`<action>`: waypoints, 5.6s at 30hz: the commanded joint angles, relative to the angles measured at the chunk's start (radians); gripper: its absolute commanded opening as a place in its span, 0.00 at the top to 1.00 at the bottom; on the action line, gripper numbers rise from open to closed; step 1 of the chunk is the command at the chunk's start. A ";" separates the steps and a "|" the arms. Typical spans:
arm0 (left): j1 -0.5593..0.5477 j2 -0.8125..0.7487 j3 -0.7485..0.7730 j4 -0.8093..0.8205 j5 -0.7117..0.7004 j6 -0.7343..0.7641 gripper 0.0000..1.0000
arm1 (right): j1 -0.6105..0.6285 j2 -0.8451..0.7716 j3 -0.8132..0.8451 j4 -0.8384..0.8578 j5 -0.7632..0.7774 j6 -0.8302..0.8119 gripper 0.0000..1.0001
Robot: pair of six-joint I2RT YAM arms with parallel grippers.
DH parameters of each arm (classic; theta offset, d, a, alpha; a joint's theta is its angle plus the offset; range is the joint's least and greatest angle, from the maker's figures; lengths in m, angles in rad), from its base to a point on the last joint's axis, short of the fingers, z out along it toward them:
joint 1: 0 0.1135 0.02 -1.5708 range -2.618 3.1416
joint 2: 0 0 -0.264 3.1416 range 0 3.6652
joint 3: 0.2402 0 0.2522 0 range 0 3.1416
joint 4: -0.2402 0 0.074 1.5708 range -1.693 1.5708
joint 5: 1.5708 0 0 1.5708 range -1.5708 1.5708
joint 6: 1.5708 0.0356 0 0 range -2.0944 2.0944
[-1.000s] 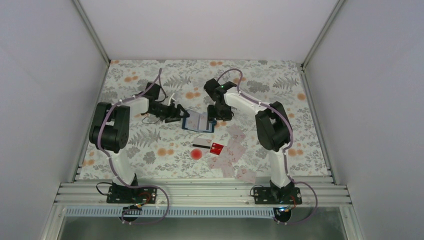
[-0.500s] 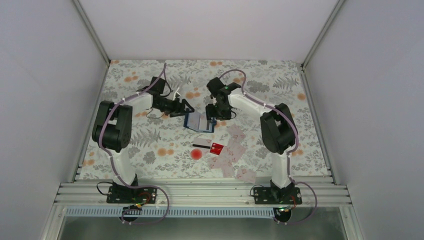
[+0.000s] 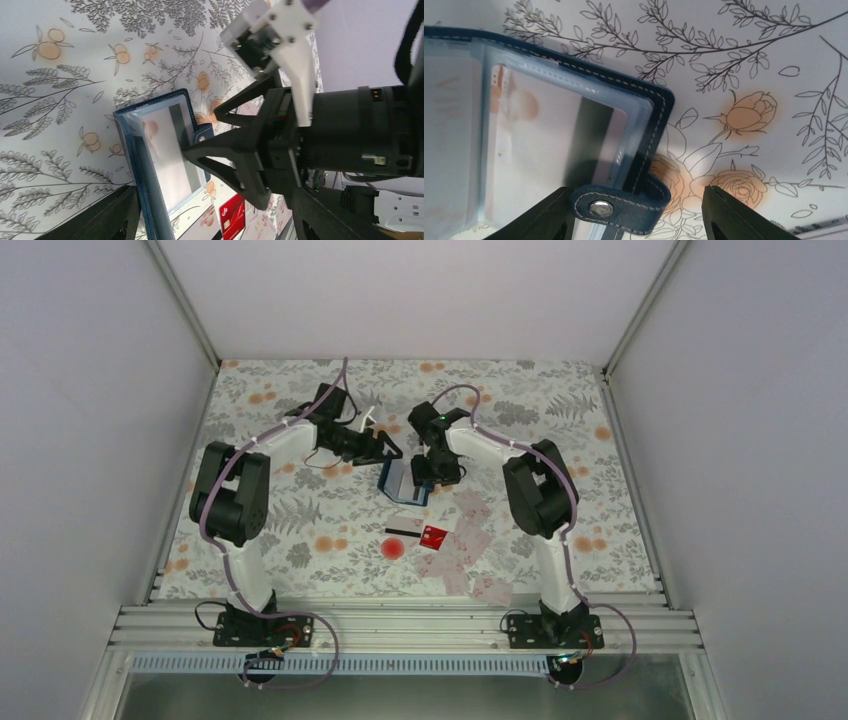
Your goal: Put the credit cards into the card holder
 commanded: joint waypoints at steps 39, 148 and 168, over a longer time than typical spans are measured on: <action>-0.011 -0.057 0.062 -0.198 -0.577 -0.009 0.38 | -0.024 -0.173 -0.133 -0.096 0.289 0.015 0.42; -0.250 0.344 0.394 -0.197 -0.265 0.041 0.50 | -0.132 -0.098 -0.091 0.013 0.043 -0.132 0.50; -0.311 0.462 0.557 -0.395 -0.579 0.080 0.50 | -0.253 -0.354 -0.311 0.052 0.018 -0.047 0.54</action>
